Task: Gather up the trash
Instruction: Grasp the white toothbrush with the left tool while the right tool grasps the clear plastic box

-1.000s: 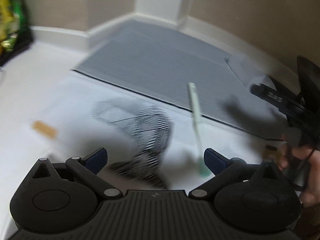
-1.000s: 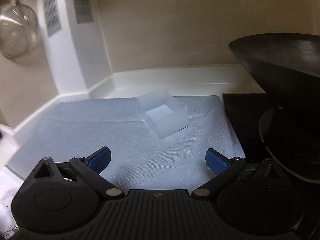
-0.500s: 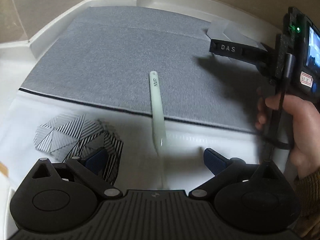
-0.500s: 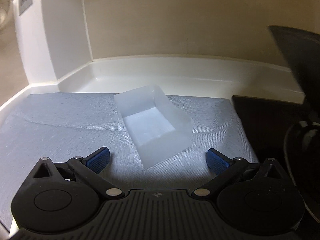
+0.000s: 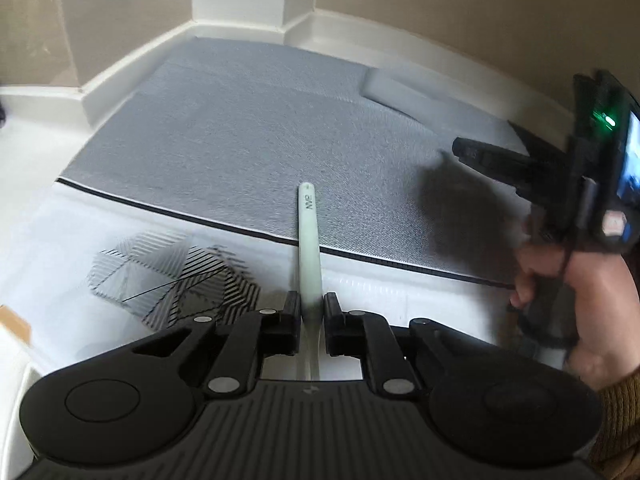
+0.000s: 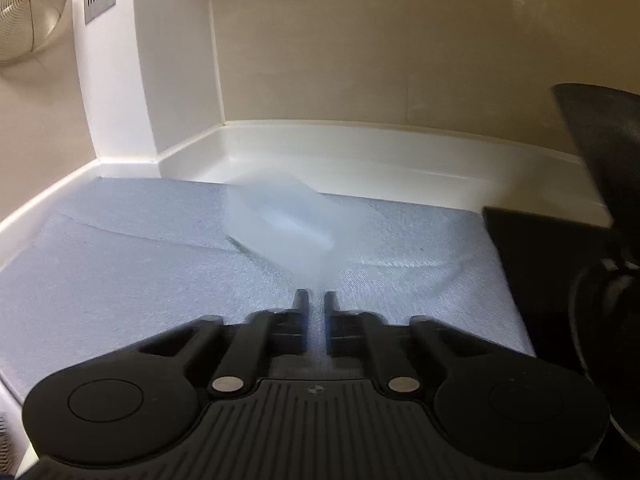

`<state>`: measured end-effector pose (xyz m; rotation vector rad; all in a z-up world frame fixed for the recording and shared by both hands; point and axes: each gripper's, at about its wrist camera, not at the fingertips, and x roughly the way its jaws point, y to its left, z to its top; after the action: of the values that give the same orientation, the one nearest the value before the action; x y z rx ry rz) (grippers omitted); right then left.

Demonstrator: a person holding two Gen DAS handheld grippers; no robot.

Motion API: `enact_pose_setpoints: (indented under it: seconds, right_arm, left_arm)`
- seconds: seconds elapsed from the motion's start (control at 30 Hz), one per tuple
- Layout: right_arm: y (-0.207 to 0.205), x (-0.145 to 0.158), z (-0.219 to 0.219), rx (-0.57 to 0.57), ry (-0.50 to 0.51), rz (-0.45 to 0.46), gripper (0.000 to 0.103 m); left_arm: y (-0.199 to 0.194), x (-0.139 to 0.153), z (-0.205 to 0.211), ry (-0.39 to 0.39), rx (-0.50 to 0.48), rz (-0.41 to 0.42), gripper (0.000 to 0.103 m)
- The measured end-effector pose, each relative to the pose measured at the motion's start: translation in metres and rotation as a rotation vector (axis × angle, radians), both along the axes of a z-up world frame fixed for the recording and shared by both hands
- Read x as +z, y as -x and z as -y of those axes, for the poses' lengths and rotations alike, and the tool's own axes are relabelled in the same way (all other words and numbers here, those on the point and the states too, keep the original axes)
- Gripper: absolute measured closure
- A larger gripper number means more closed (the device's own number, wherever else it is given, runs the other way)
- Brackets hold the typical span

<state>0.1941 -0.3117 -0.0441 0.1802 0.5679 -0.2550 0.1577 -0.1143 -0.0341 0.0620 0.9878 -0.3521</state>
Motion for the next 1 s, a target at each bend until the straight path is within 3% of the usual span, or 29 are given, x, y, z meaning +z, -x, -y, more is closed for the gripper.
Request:
enact_pose_setpoints:
  seconds: [0.13, 0.23, 0.3, 0.33, 0.37, 0.4, 0.43, 0.67, 0.8, 0.93, 0.97, 1.0]
  right_arm:
    - [0.014, 0.007, -0.019, 0.036, 0.103, 0.010, 0.103]
    - [0.021, 0.009, -0.020, 0.010, 0.099, 0.016, 0.102]
    - [0.024, 0.012, -0.017, 0.000, 0.066, 0.035, 0.095]
    - [0.022, 0.013, -0.014, 0.006, 0.034, 0.038, 0.073]
    - [0.020, 0.014, -0.012, 0.001, 0.002, 0.047, 0.057]
    - [0.017, 0.014, -0.009, -0.015, -0.032, 0.066, 0.030]
    - [0.012, 0.014, -0.006, -0.027, -0.069, 0.083, 0.022]
    - [-0.042, 0.011, 0.011, -0.141, -0.295, 0.136, 0.023]
    - [-0.082, 0.007, 0.013, -0.243, -0.247, 0.110, 0.023]
    - [-0.116, -0.004, 0.030, -0.280, -0.288, 0.041, 0.023]
    - [-0.122, -0.008, 0.033, -0.274, -0.297, 0.016, 0.026]
    - [-0.125, -0.011, 0.035, -0.267, -0.294, -0.005, 0.045]
  left_arm:
    - [0.010, 0.009, -0.014, 0.021, 0.025, 0.019, 0.091]
    - [0.015, 0.016, -0.025, 0.035, 0.044, 0.031, 0.091]
    - [0.021, 0.019, -0.033, 0.036, 0.056, 0.039, 0.091]
    - [0.023, 0.020, -0.038, 0.036, 0.060, 0.042, 0.091]
    - [0.027, 0.023, -0.044, 0.034, 0.066, 0.046, 0.091]
    - [0.027, 0.024, -0.048, 0.034, 0.074, 0.048, 0.091]
    - [0.026, 0.025, -0.052, 0.037, 0.081, 0.047, 0.091]
    - [0.013, 0.029, -0.079, 0.059, 0.113, 0.070, 0.091]
    - [0.003, 0.028, -0.092, 0.081, 0.112, 0.070, 0.091]
    - [-0.001, 0.027, -0.098, 0.098, 0.102, 0.076, 0.091]
    - [-0.001, 0.028, -0.099, 0.104, 0.100, 0.077, 0.091]
    - [-0.001, 0.028, -0.099, 0.109, 0.097, 0.078, 0.091]
